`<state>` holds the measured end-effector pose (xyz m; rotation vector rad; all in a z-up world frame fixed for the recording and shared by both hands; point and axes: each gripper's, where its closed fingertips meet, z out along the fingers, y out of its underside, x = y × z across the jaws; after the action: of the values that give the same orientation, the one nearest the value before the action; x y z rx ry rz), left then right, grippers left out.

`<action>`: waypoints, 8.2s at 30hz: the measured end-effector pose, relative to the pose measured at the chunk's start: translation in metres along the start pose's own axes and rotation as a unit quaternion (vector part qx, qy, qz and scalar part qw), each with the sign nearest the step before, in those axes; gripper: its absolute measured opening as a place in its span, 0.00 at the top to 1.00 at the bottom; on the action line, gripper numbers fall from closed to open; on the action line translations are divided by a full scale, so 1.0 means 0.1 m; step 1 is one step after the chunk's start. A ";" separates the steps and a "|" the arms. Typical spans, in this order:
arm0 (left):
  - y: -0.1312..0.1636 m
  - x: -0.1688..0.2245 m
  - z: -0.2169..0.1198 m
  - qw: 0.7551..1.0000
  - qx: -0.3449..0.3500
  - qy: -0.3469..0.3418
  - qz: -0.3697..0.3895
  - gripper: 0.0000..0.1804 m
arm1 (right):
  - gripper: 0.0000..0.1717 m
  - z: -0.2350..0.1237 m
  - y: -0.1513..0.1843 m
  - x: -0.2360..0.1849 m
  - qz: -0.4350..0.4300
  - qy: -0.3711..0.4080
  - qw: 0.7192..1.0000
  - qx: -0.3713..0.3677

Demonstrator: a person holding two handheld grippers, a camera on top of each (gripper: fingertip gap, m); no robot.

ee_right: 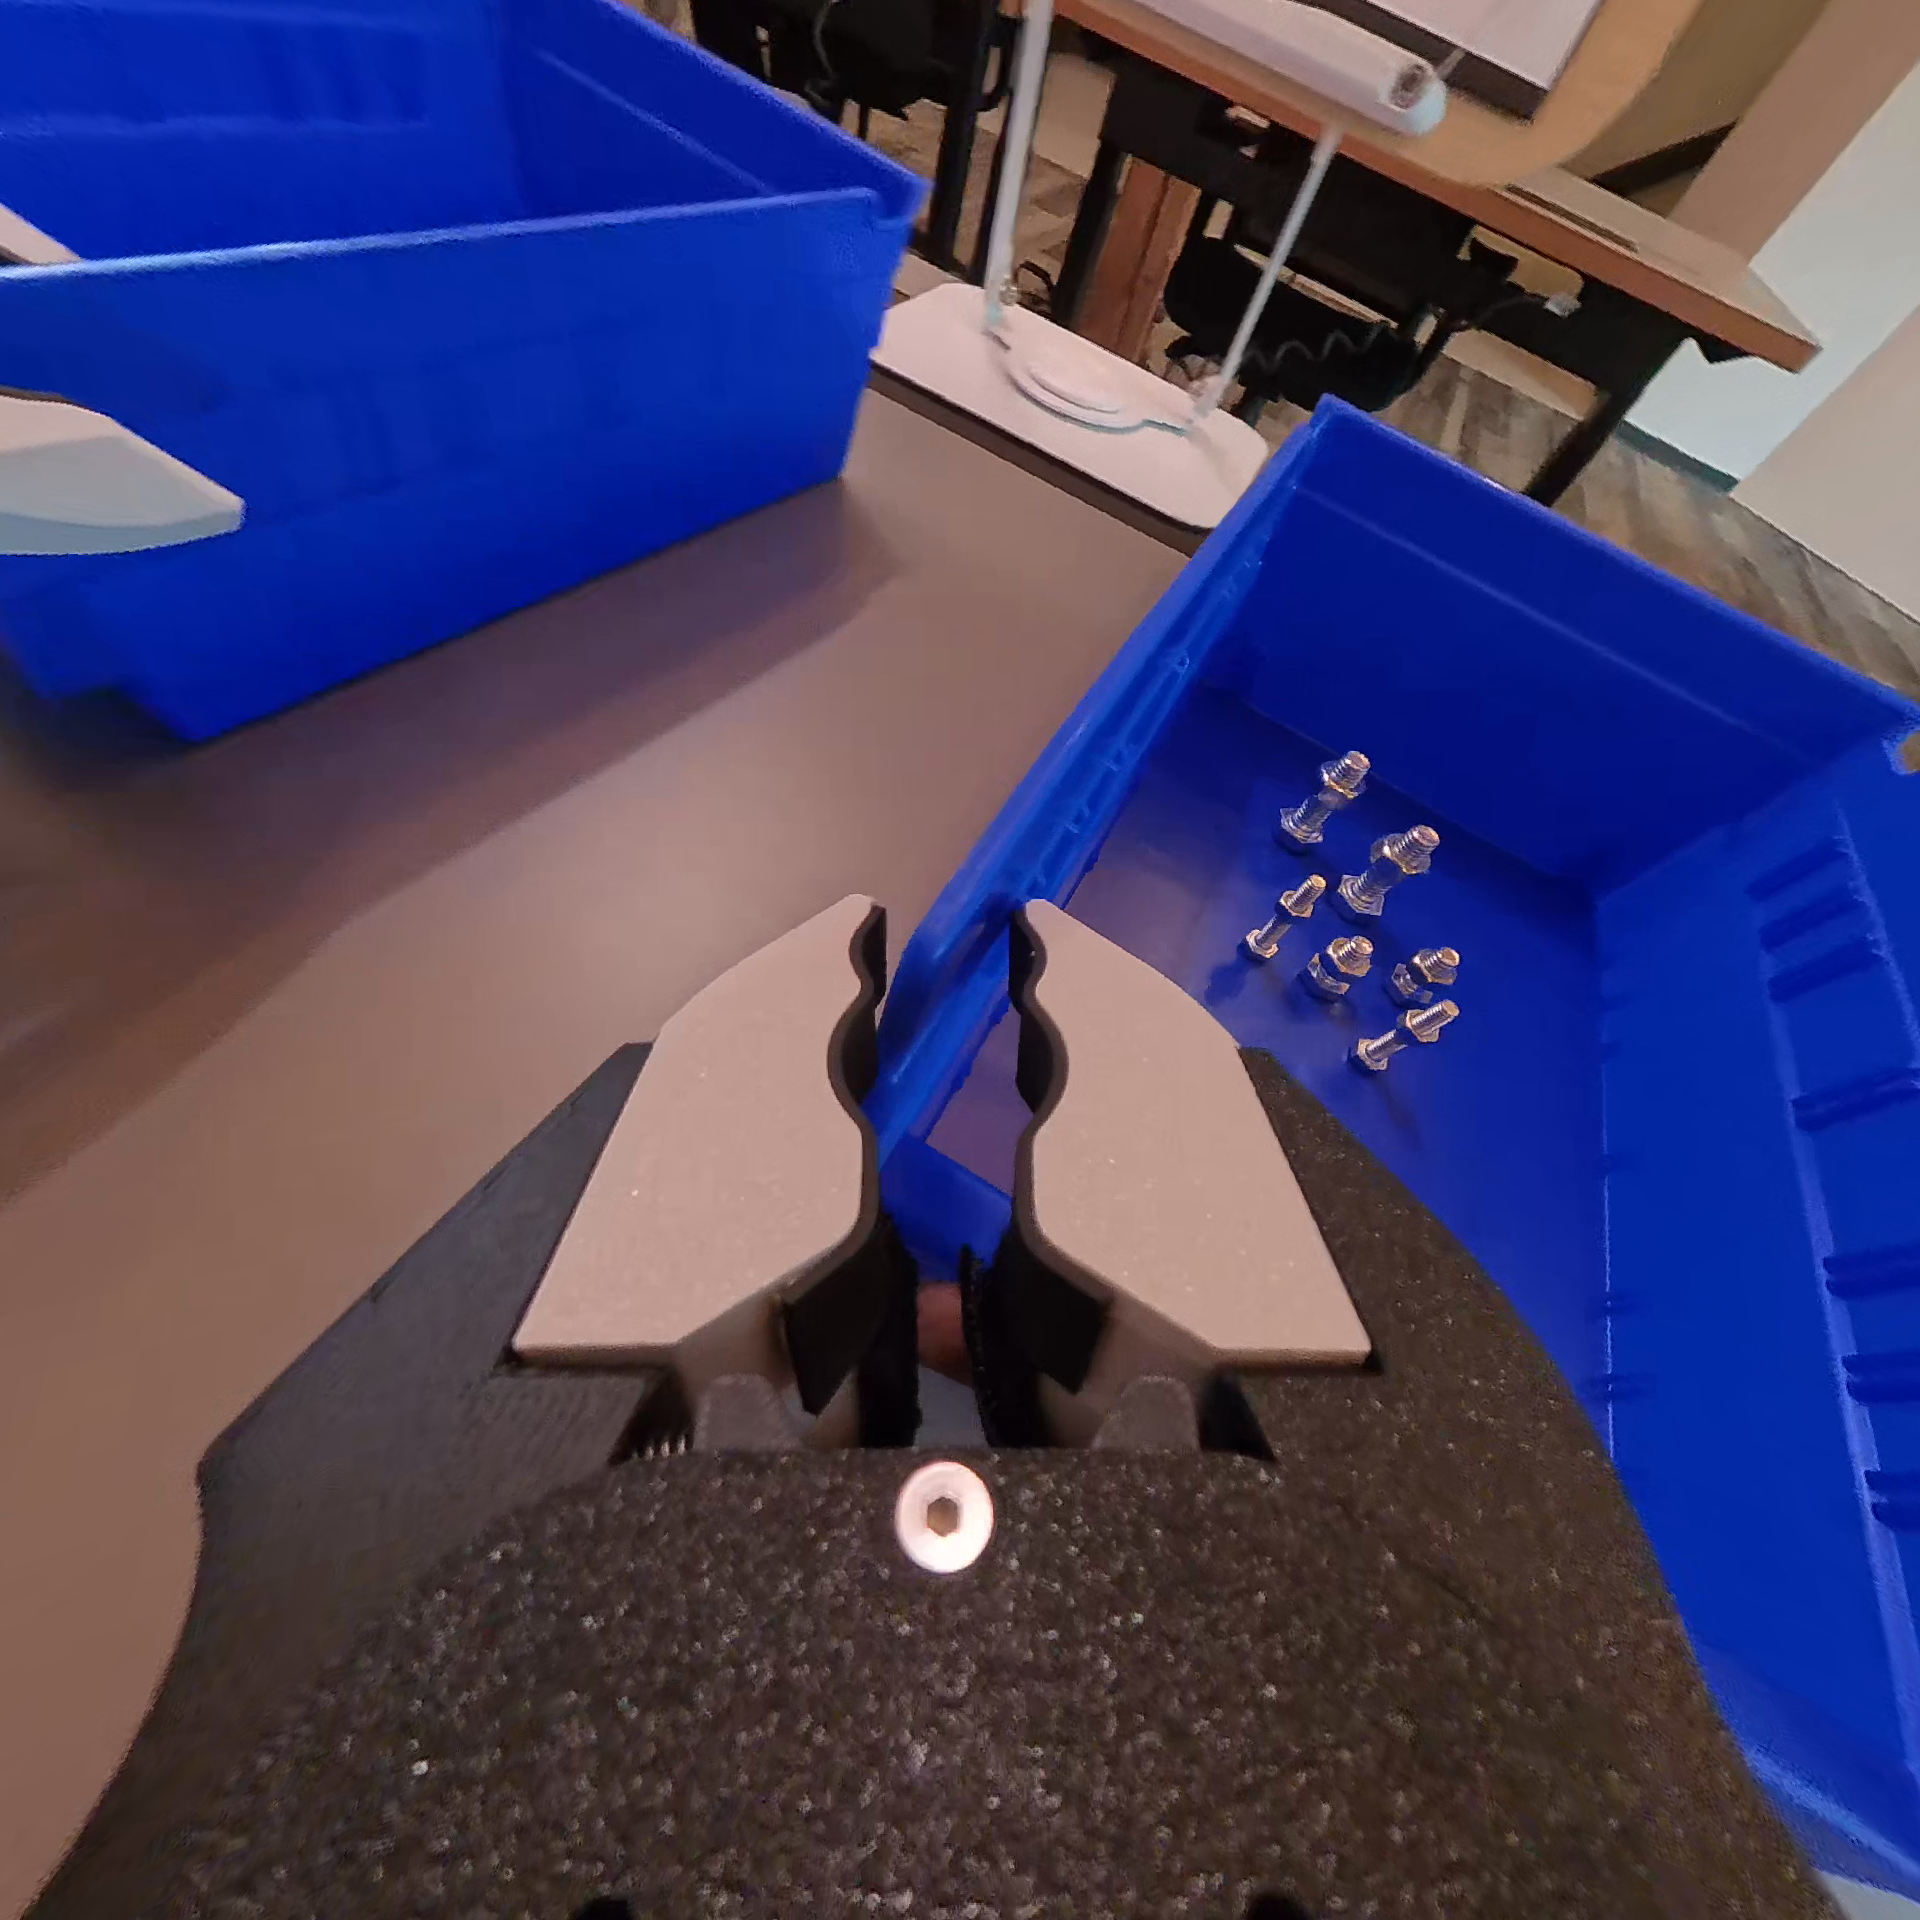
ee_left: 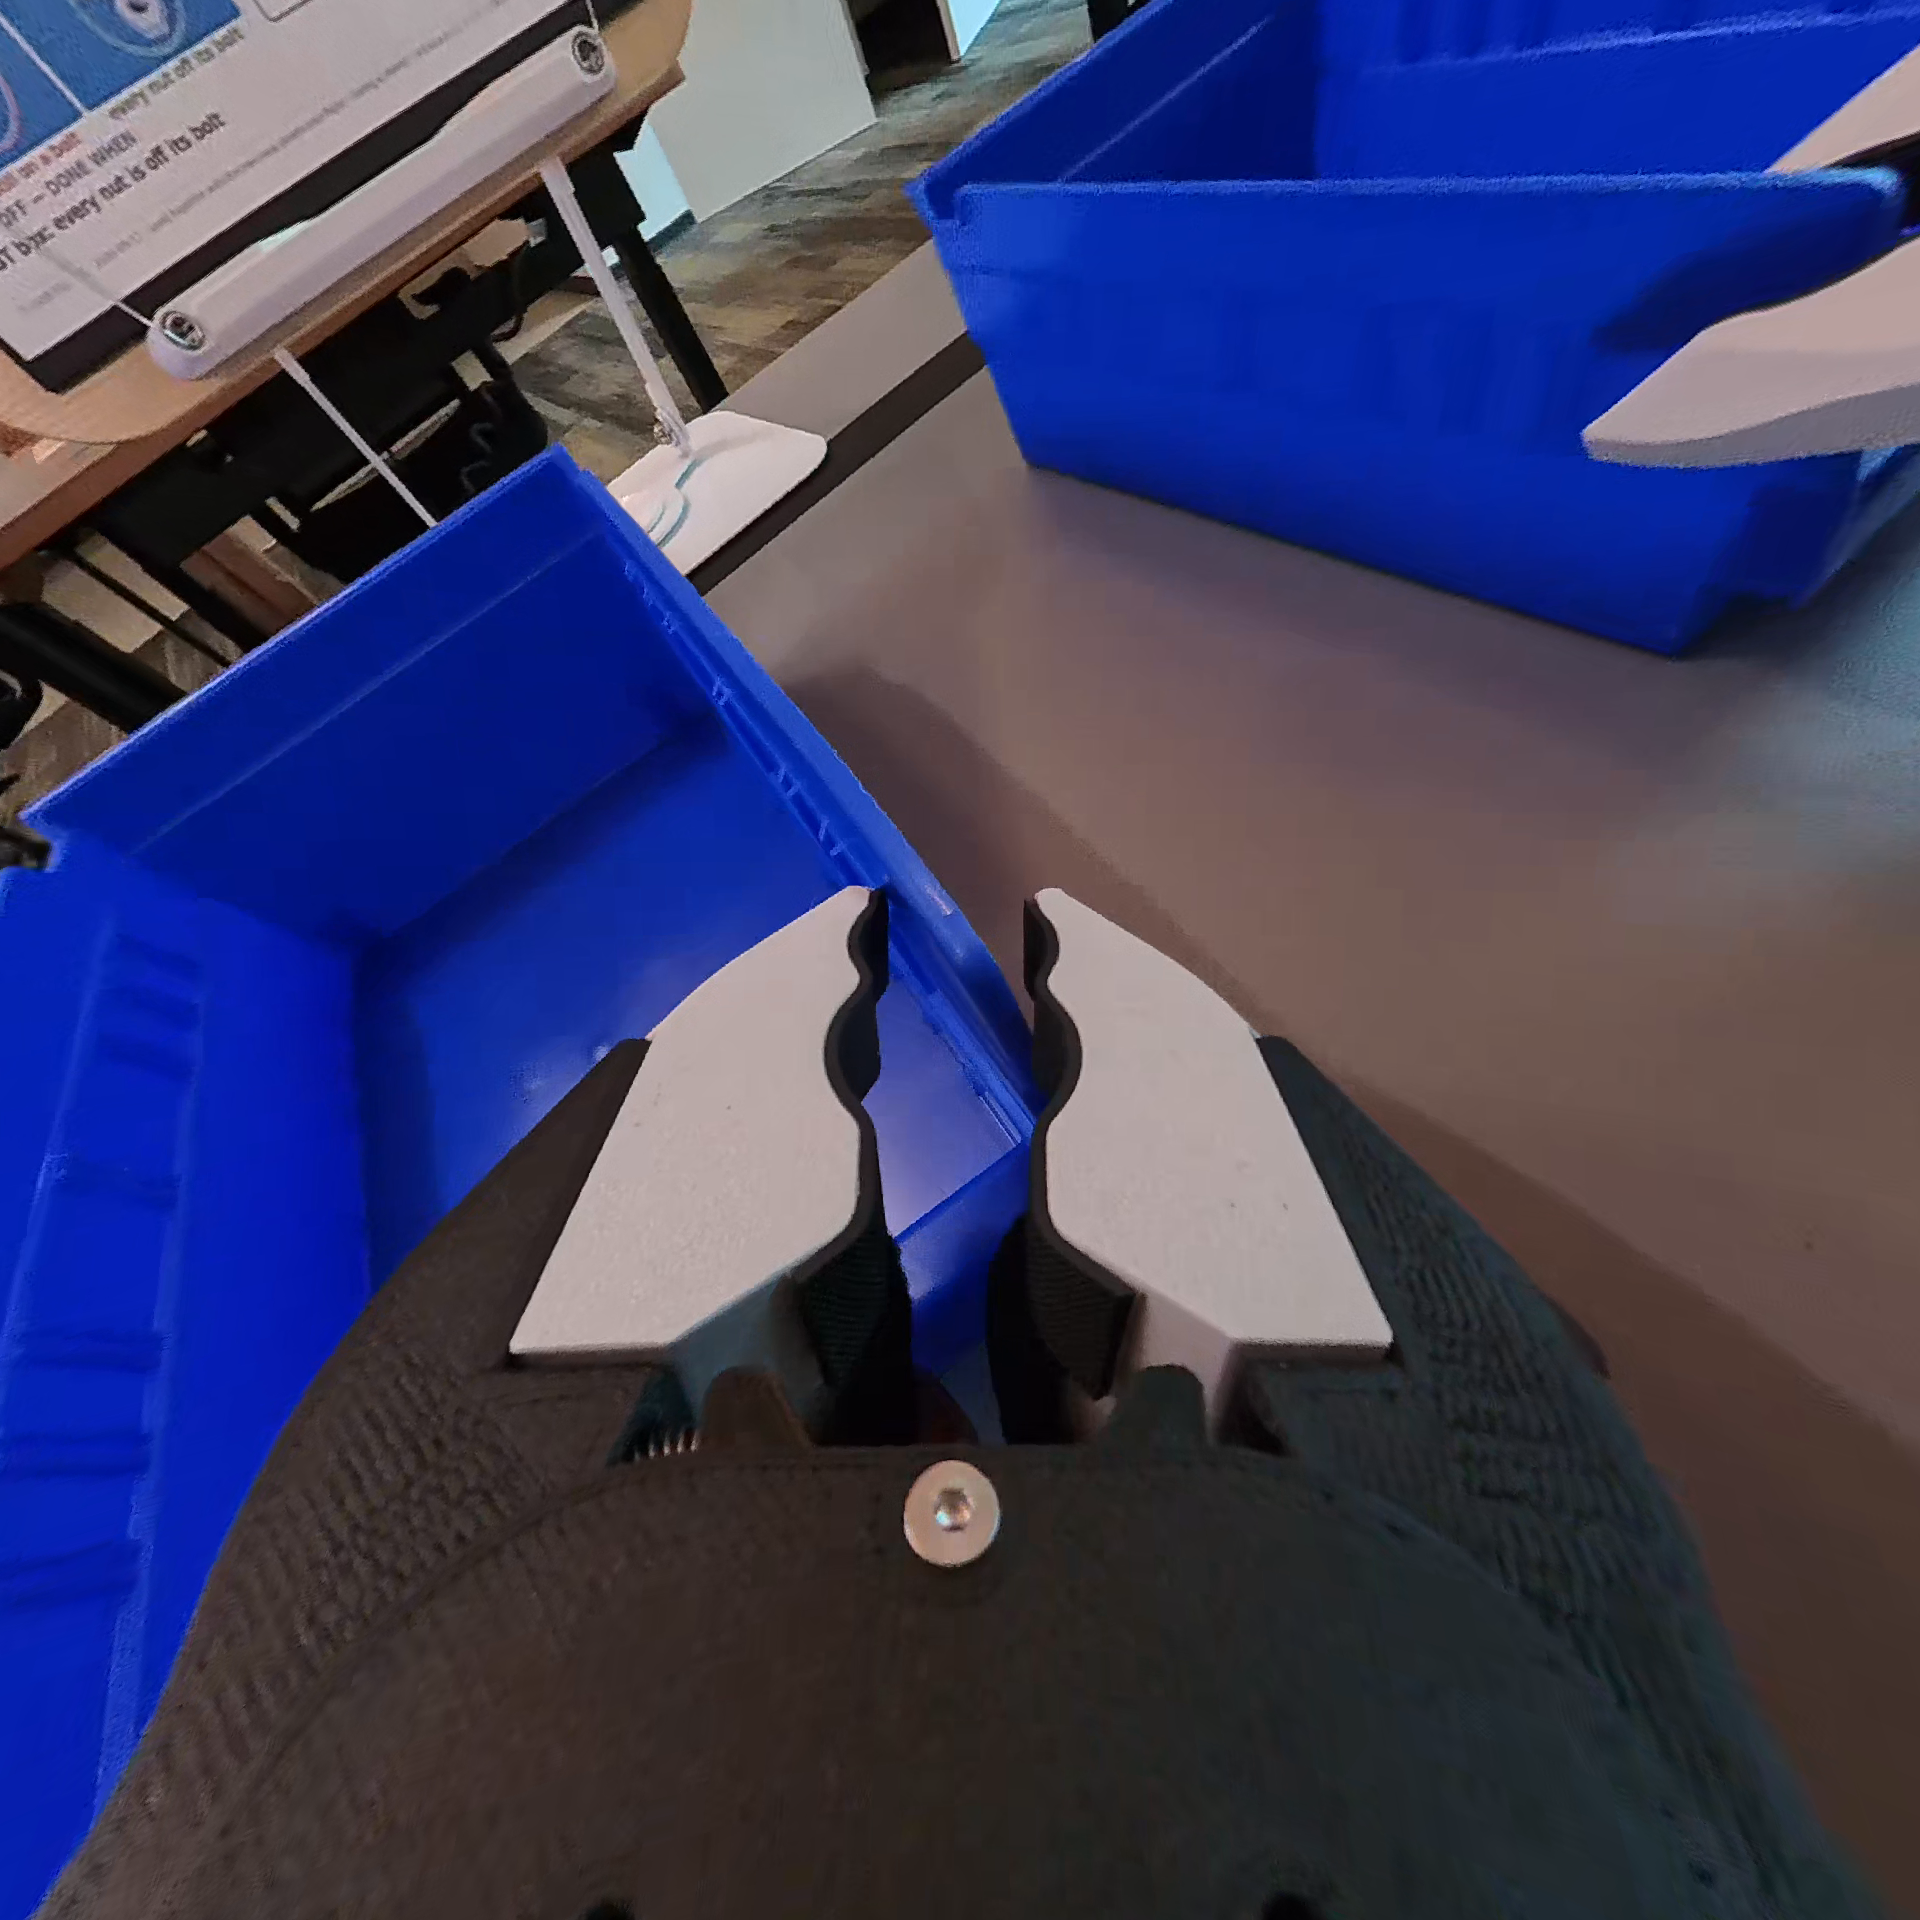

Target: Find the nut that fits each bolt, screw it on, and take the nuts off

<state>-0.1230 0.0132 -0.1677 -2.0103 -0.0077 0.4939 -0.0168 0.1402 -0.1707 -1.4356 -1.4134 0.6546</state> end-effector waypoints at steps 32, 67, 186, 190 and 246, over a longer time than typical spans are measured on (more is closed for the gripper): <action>-0.70 0.61 -0.09 0.965 0.168 0.012 -0.202 0.47 | 0.56 -0.77 -0.16 0.78 0.112 0.086 0.979 0.145; -0.56 0.37 0.47 0.977 0.046 -0.134 -0.157 0.95 | 0.95 -0.27 0.40 0.90 0.060 0.137 0.988 -0.047; 1.69 -2.12 -2.33 0.900 -0.052 -0.370 -0.226 0.96 | 0.94 1.04 -1.31 -2.88 -0.085 -0.104 0.991 0.026; 1.74 -2.12 -2.33 0.901 -0.046 -0.367 -0.228 0.96 | 0.93 1.04 -1.30 -2.92 -0.080 -0.109 0.990 0.033; 0.34 -0.06 -0.57 0.971 -0.016 -0.079 -0.226 0.67 | 0.73 -0.03 -0.09 -0.32 0.054 -0.002 0.998 -0.030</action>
<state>-0.1155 -0.0533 -0.1719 -1.9156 -0.5617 0.3571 -0.0234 0.1077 -0.1699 -1.5673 -1.3764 0.6870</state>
